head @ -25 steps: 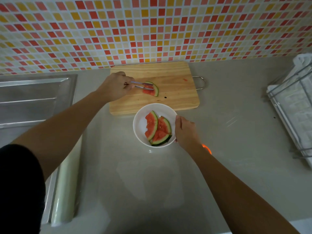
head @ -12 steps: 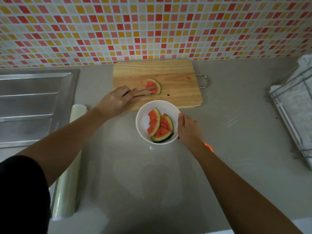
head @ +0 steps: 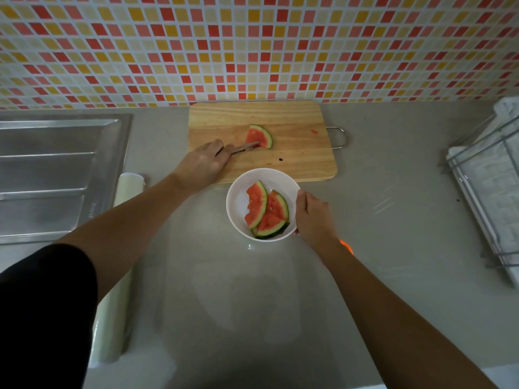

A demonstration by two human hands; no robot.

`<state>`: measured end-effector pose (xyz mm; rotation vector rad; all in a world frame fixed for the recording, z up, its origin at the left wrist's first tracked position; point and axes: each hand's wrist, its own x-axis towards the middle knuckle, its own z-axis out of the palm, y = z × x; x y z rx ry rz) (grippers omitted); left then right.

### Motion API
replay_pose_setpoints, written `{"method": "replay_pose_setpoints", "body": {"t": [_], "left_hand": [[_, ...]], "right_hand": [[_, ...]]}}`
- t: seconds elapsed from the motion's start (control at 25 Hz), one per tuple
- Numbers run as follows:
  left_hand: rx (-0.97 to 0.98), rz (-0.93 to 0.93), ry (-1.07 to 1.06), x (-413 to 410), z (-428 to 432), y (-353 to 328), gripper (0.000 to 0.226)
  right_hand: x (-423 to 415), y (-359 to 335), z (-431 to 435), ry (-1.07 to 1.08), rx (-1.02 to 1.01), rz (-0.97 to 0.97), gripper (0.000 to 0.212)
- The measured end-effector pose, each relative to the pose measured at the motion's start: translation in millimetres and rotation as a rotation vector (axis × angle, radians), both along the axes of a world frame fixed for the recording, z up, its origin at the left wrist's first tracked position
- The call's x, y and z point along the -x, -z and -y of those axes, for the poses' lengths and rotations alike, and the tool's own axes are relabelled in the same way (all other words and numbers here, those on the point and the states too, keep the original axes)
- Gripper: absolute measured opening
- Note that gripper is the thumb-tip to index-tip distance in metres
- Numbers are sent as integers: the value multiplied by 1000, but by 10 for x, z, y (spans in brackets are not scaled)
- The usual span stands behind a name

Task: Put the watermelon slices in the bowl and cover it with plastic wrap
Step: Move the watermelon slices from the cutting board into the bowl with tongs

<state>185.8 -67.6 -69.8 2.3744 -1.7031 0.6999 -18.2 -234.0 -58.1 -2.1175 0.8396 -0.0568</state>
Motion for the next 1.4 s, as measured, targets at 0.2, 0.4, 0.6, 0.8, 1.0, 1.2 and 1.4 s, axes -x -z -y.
{"method": "replay_pose_setpoints", "body": {"t": [0.2,0.4,0.6,0.8,1.0,1.2,1.4], "left_hand": [[9,95,-4,-22,-6,-2,29],[24,119,-19,-62,-62,-31,29],[86,81,-21,-49,-138,-121,25],[119,69,-3,46,-197,-274,19],[173,40,47,296,-390,-488,19],[167,21,134,742,-763,-559,21],[21,-70,181,991,-829,-513,27]], "right_hand": [[-1,15,14,2,12,-4,42],[8,33,25,2,11,1,42],[12,62,40,4,-12,3,38],[4,87,57,3,-17,11,37],[11,92,59,24,-50,10,37],[5,61,59,15,-60,10,41],[1,69,61,29,-88,18,40]]}}
